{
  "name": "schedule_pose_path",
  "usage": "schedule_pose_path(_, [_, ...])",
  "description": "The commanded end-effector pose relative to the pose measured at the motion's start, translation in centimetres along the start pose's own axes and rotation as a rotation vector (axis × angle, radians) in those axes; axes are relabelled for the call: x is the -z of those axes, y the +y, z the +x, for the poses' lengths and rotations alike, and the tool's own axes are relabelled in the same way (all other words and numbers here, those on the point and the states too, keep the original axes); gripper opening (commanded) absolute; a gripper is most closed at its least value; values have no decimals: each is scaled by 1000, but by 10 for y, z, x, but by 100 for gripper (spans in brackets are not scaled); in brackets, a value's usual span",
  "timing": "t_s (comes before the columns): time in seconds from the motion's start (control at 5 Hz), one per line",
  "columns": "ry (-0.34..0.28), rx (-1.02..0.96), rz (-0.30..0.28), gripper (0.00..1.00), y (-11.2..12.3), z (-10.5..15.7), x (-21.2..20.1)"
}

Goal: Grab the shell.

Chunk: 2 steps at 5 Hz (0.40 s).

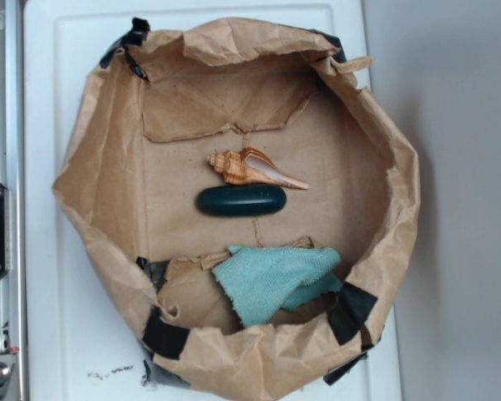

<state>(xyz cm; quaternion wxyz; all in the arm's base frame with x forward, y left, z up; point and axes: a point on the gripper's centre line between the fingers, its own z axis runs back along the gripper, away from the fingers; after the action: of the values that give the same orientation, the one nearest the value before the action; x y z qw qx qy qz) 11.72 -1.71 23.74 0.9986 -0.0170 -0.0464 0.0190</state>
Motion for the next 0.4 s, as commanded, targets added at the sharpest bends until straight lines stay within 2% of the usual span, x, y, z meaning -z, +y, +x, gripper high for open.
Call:
schedule_pose_path(0.0, [0,0,0,100,0,0,0])
schedule_pose_path(0.2, [19,-28,11,100,19,-2,5])
